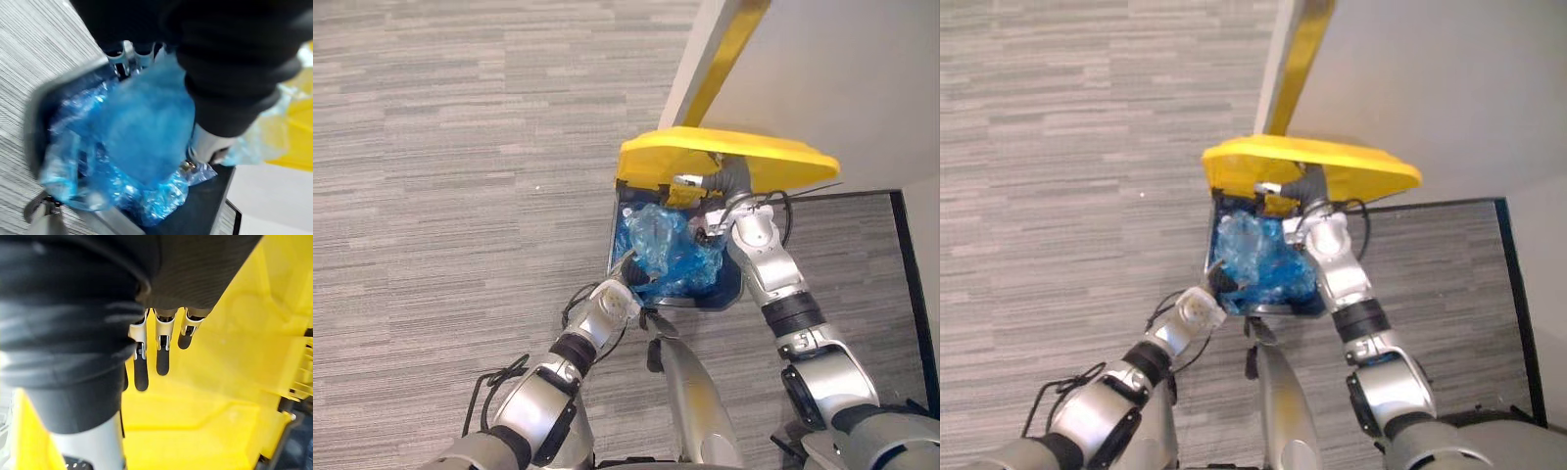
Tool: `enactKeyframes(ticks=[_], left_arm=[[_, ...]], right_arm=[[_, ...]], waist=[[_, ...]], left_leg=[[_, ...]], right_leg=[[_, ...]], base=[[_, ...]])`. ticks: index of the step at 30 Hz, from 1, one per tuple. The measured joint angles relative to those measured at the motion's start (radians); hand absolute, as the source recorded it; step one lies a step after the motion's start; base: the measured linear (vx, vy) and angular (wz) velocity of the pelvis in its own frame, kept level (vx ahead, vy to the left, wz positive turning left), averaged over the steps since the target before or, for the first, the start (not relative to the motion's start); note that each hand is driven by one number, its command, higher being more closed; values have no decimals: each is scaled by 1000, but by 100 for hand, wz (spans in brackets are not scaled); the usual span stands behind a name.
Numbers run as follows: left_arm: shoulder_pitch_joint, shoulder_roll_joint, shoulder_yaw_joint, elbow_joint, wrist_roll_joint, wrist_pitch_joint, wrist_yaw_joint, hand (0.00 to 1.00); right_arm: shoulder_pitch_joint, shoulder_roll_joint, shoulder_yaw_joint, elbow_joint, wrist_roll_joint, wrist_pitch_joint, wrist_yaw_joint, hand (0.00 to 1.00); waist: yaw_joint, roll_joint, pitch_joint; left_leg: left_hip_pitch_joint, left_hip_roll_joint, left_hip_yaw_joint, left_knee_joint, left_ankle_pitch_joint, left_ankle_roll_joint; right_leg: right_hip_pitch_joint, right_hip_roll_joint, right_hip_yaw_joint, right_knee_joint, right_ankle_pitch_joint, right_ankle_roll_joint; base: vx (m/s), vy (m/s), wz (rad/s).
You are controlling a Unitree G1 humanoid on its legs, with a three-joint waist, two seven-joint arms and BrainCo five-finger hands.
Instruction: Gather rubbish on tea table into small bin, then transfer packed bag to large trash can.
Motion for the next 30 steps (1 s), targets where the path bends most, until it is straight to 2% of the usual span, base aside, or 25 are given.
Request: enactKeyframes(ticks=[6, 9, 13, 17, 21, 22, 23, 24, 25, 26, 27, 28, 29, 30], left_arm=[[142, 73, 49, -109, -112, -26, -1, 0], [232, 110, 116, -160, -165, -46, -6, 0], [348, 145, 196, -196, -229, -64, -29, 0], [466, 192, 303, -161, -247, -69, -48, 0], [546, 197, 413, -38, -246, -62, -47, 0], [560, 191, 429, -24, -246, -59, -47, 0], [578, 166, 449, -1, -245, -54, -46, 0], [596, 154, 462, 16, -244, -46, -47, 0], [607, 147, 469, 34, -244, -40, -47, 0], [614, 146, 485, 54, -244, -30, -49, 0], [619, 146, 487, 57, -242, -24, -47, 0], [621, 145, 487, 58, -239, -22, -47, 0], [620, 143, 487, 57, -238, -22, -47, 0], [609, 127, 504, 61, -237, -20, -48, 0]], right_arm=[[118, 23, -8, 87, -20, 1, 16, 0], [211, 50, -26, 117, -46, 2, 26, 0], [297, 58, -34, 126, -86, 3, 45, 0], [372, 96, -74, 132, -125, 3, 59, 0], [459, 141, -89, 154, -166, 3, 73, 0], [481, 145, -92, 152, -172, 2, 75, 0], [519, 155, -104, 153, -185, 3, 78, 0], [553, 170, -103, 158, -190, 3, 81, 0], [574, 184, -103, 172, -193, 2, 84, 0], [619, 216, -126, 211, -204, -1, 86, 0], [661, 244, -156, 255, -211, 1, 85, 0], [686, 257, -173, 290, -216, 2, 86, 0], [705, 262, -185, 328, -228, 2, 84, 0], [737, 267, -220, 389, -240, 6, 82, 0]], waist=[[10, 3, -19], [10, 8, -22], [12, 14, -34], [19, 13, -48], [32, 8, -55], [30, 7, -57], [32, 13, -58], [34, 23, -67], [32, 16, -78], [32, 14, -94], [29, 7, -117], [30, 2, -131], [29, -7, -143], [26, -7, -154]], left_leg=[[61, 0, -1, -62, 19, 7], [125, -1, -3, -89, 33, -2], [171, -21, -3, -91, 30, 7], [212, -46, 7, -67, 21, 25], [218, -69, 52, 17, -12, 55], [208, -72, 59, 40, -17, 63], [209, -58, 68, 29, -10, 75], [205, -41, 89, 16, 3, 69], [208, -33, 102, 10, 14, 65], [219, -27, 111, -13, 30, 61], [233, -27, 109, -35, 42, 54], [237, -26, 110, -43, 49, 46], [235, -23, 111, -42, 51, 42], [231, -27, 114, -51, 52, 36]], right_leg=[[57, 4, -7, -47, 4, 10], [115, 6, -10, -57, 7, 6], [165, -12, -11, -60, 3, 12], [208, -31, 6, -57, 10, 21], [229, -54, 33, -58, 29, 45], [228, -60, 36, -61, 19, 57], [223, -75, 14, -43, -39, 112], [171, -79, -19, 84, -48, 39], [143, -85, -28, 212, -57, -3], [138, -93, -34, 386, -104, -31], [170, -104, -34, 482, -153, -28], [206, -111, -27, 513, -214, -16], [241, -118, -23, 511, -266, -1], [275, -111, -38, 430, -302, 10]], base=[[62, -15, 3], [86, 11, 2], [26, 48, 7], [-28, 74, -3], [-98, 82, -23], [-220, 97, -26], [-203, 41, -28], [-219, 29, -37], [-139, -24, -41], [-87, -27, -24], [-16, -91, -13], [29, -107, -6], [-16, -173, -6], [-52, -180, -11]])
